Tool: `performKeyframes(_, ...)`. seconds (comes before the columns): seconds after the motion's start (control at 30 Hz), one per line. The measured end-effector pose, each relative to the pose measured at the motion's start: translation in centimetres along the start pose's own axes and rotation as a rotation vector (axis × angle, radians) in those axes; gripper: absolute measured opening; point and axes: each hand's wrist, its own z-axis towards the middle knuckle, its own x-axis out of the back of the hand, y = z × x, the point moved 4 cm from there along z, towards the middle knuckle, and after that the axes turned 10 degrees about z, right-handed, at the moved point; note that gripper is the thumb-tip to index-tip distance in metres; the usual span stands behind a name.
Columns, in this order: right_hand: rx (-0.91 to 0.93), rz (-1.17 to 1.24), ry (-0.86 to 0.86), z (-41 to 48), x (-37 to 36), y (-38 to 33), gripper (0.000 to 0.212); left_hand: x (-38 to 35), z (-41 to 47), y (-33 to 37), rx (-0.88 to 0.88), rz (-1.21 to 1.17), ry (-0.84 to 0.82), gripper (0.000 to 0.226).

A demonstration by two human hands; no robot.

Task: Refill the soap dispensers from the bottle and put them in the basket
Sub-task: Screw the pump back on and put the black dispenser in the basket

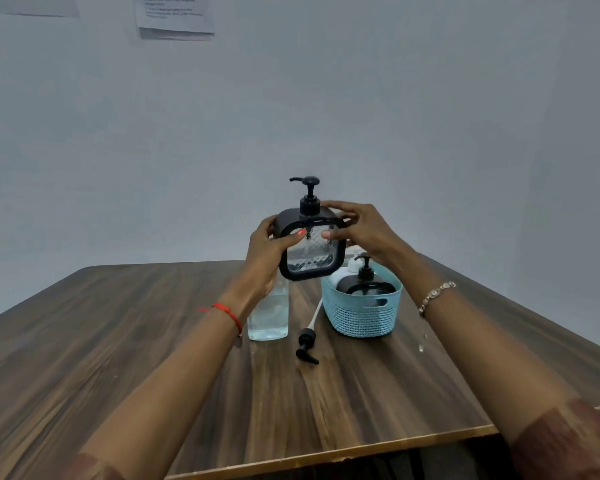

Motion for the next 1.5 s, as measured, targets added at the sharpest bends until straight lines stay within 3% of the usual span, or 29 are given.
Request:
performKeyframes(0.4, 0.147, -0.083, 0.13, 6.0, 6.2, 2.2, 0.064, -6.9, 7.8, -0.7, -0.173, 0.266, 0.033, 0.034)
performKeyframes(0.87, -0.032, -0.055, 0.088, 7.5, 8.3, 11.3, 0.058, -9.1, 10.2, -9.0, -0.071, 0.407, -0.025, 0.031)
performKeyframes(1.17, -0.161, 0.027, 0.046, 7.0, 9.1, 13.6, 0.049, -9.0, 9.8, -10.5, -0.082, 0.505, -0.123, 0.035)
performKeyframes(1.5, -0.151, -0.187, 0.122, 5.9, 9.2, 16.3, 0.04, -9.8, 9.9, -12.6, -0.06, 0.839, -0.263, 0.011)
